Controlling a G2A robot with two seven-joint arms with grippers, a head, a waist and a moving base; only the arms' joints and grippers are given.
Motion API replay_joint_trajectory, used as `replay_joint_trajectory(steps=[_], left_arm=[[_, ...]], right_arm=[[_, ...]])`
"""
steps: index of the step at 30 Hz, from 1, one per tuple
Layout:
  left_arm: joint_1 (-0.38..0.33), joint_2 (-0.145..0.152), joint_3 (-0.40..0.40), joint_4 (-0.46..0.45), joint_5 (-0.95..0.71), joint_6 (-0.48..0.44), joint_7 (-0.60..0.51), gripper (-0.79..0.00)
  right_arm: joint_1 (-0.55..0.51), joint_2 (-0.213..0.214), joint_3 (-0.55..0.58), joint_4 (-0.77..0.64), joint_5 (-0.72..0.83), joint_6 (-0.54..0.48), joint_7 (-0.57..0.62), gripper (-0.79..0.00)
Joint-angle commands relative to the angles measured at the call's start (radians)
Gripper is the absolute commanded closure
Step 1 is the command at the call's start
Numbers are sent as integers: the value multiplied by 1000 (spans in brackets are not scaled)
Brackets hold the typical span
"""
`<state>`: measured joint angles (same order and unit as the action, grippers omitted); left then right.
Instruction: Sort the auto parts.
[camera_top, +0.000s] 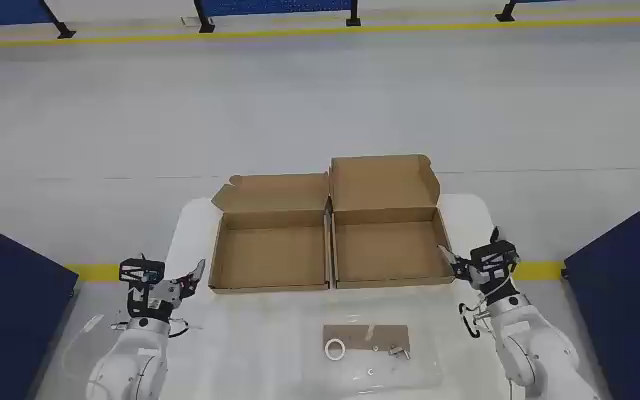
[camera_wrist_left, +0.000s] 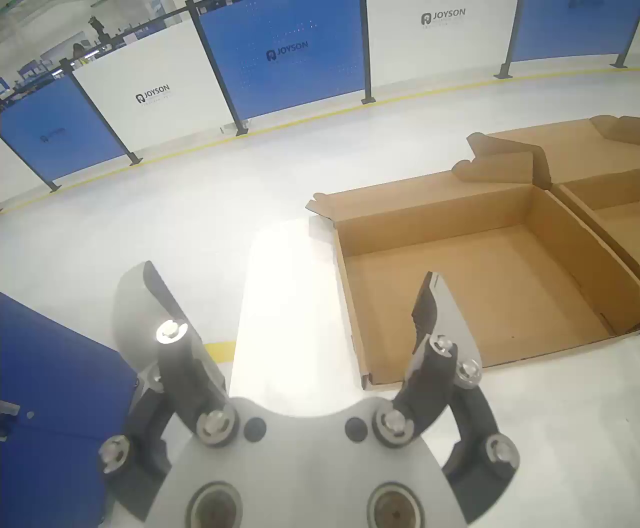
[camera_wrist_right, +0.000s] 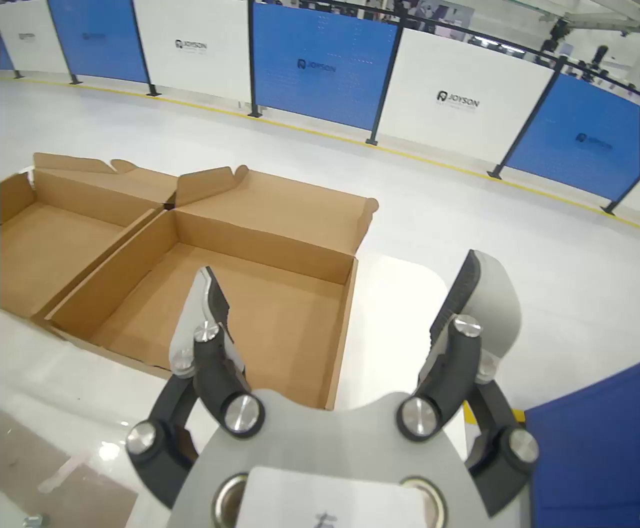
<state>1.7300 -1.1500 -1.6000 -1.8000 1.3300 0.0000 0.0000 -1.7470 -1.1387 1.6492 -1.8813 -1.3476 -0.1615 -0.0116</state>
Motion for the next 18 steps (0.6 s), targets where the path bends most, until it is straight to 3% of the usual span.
replay_joint_trajectory(steps=[1,10,14,18], left_arm=[[0,0,0,0,0,0,0,-785],[0,0,0,0,0,0,0,-785],[0,0,0,0,0,0,0,-785],[0,0,0,0,0,0,0,-785]], right_arm=[[-6,6,16,-32,6,-94,47,-785],[-3,10,35,-55,1,-141,61,-785],[32,22,60,-82,-10,-284,135,-785],[60,37,87,-104,12,-443,298,-785]])
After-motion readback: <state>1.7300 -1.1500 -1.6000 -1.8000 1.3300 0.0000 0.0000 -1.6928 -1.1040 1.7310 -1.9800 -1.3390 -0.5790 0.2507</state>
